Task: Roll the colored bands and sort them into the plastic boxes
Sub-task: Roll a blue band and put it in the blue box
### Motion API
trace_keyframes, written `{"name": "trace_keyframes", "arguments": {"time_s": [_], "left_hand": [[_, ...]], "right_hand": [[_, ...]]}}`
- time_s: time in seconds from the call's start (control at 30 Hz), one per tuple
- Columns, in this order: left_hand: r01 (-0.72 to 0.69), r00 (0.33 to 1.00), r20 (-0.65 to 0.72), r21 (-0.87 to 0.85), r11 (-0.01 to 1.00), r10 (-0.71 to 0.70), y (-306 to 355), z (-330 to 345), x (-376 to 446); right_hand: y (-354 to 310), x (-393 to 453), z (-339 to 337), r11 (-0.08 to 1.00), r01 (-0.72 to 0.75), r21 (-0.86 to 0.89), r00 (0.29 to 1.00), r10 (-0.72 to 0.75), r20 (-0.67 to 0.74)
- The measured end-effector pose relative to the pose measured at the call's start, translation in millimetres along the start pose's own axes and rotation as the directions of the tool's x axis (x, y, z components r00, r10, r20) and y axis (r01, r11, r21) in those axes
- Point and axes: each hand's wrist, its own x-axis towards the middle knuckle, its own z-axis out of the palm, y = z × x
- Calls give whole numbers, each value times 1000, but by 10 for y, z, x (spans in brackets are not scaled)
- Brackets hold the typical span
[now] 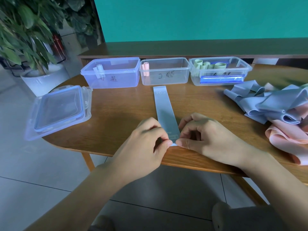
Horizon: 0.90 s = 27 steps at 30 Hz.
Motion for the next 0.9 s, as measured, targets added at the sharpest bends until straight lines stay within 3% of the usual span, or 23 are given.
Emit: {"name": "trace_keyframes", "arguments": {"time_s": [0.27, 0.47, 0.73, 0.9], "left_hand": [[126, 991, 35, -4, 992, -126, 7, 8, 68], [173, 984, 41, -26, 985, -172, 24, 2, 99], [234, 972, 18, -43, 971, -233, 3, -3, 119], [57, 998, 35, -116, 992, -54, 26, -9, 90]], "right_hand": [[41, 97, -43, 994, -108, -17, 994, 108, 12], [1, 86, -41, 997, -55, 60, 997, 52, 50], [-6, 87, -8, 997, -74, 4, 997, 74, 26], [16, 100, 16, 998, -67, -10, 998, 67, 5]]}}
